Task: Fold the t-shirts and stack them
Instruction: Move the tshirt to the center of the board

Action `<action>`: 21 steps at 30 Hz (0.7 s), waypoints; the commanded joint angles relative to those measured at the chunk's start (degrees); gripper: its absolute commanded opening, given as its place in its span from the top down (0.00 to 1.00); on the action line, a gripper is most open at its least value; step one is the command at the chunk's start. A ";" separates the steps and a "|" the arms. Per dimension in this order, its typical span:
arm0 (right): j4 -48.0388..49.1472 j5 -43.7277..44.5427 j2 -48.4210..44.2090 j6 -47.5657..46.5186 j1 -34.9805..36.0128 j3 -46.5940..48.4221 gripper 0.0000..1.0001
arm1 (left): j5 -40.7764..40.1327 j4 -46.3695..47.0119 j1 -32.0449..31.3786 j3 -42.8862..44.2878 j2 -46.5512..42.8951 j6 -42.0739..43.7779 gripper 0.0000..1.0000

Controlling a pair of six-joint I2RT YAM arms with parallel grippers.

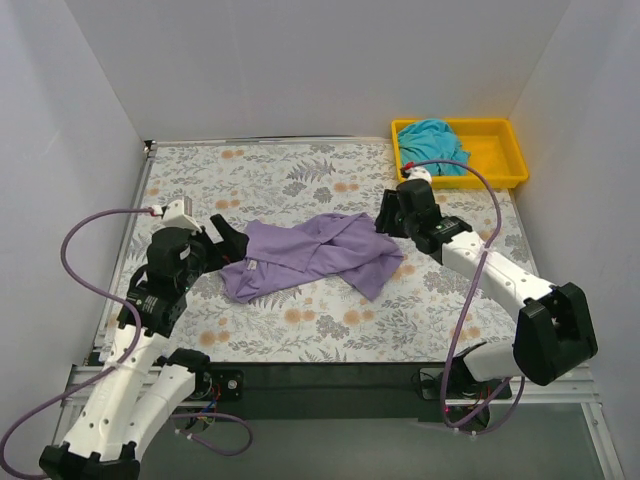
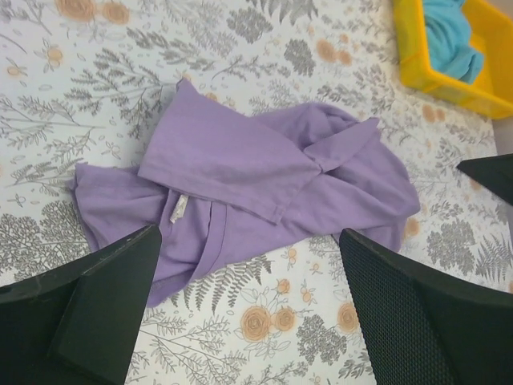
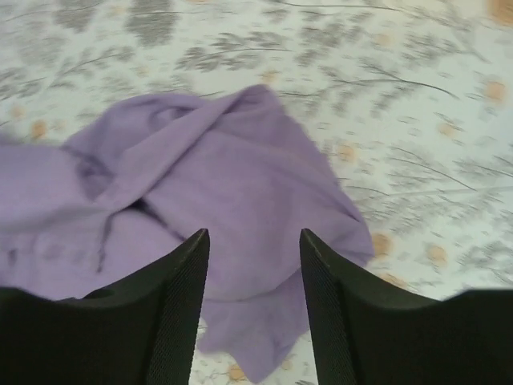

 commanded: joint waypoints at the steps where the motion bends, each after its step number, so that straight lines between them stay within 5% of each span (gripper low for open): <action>1: -1.35 5.19 -1.64 -1.49 -5.07 0.70 0.49 | 3.67 1.31 -0.20 -1.05 3.21 -1.20 0.13; 6: -2.51 -2.69 -2.87 -14.93 -4.90 0.53 0.36 | 7.64 3.68 -0.20 -2.01 9.72 -2.96 0.13; 21: -5.41 -12.38 -10.96 -19.00 -1.38 -6.76 0.34 | -2.02 19.31 2.42 -0.43 35.64 -3.59 0.16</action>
